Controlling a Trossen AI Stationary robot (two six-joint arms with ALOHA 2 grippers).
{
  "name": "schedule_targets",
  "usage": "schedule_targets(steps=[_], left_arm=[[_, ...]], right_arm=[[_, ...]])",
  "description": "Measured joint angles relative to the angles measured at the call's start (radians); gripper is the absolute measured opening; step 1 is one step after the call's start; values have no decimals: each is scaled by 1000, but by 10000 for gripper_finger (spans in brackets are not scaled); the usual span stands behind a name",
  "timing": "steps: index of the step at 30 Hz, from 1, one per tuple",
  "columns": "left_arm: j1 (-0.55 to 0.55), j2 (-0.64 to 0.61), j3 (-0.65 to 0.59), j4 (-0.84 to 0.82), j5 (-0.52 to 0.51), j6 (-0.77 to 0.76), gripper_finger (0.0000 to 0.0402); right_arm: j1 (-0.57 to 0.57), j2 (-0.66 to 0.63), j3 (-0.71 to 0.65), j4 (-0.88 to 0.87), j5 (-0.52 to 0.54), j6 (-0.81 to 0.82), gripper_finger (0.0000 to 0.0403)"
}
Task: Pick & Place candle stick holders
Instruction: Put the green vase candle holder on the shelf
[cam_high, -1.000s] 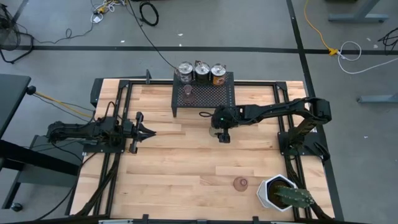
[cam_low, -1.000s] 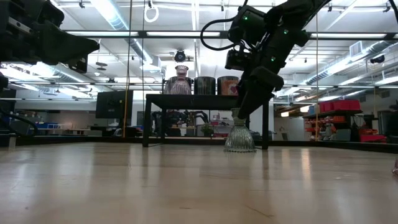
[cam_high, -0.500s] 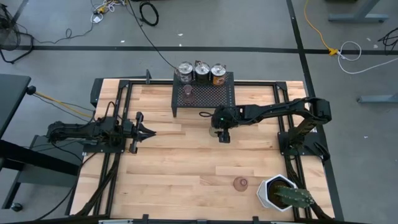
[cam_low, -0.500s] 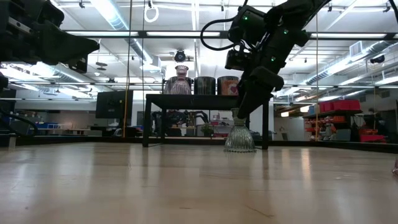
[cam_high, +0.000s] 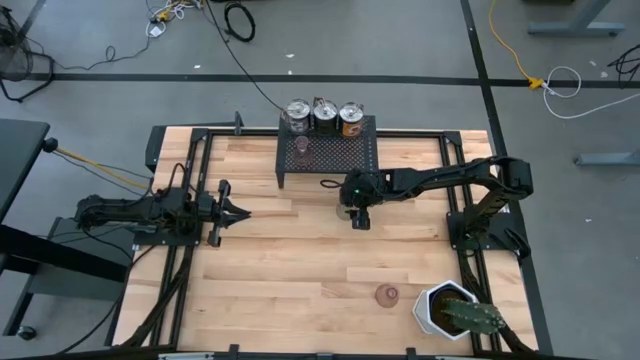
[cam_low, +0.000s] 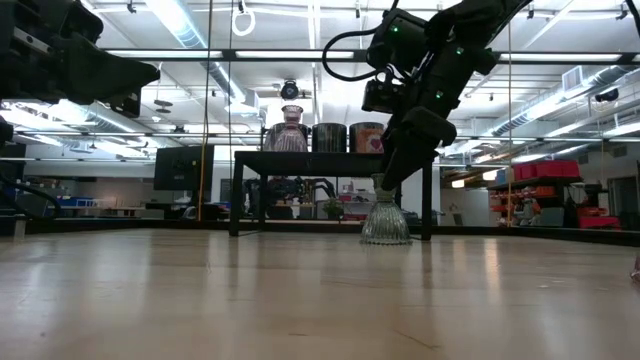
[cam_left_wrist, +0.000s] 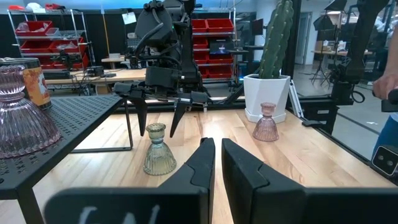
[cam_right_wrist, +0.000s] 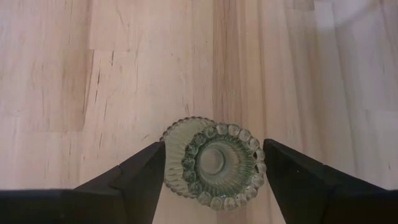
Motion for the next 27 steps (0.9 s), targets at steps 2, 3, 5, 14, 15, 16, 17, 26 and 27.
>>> schedule_targets(steps=[2,3,5,14,15,16,17,26,27], left_arm=[[0,0,0,0,0,0,34],[0,0,0,0,0,0,34],[0,0,0,0,0,0,34],[0,0,0,0,0,0,34],[0,0,0,0,0,0,34],[0,0,0,0,0,0,34],[0,0,0,0,0,0,34],[0,0,0,0,0,0,34],[0,0,0,0,0,0,34]], right_arm=[[0,0,0,0,0,0,264],[0,0,0,0,0,0,262],[0,0,0,0,0,0,257],[0,0,0,0,0,0,235],[0,0,0,0,0,0,233],[0,0,0,0,0,0,230],[0,0,0,0,0,0,228],[0,0,0,0,0,0,206],[0,0,0,0,0,0,204]])
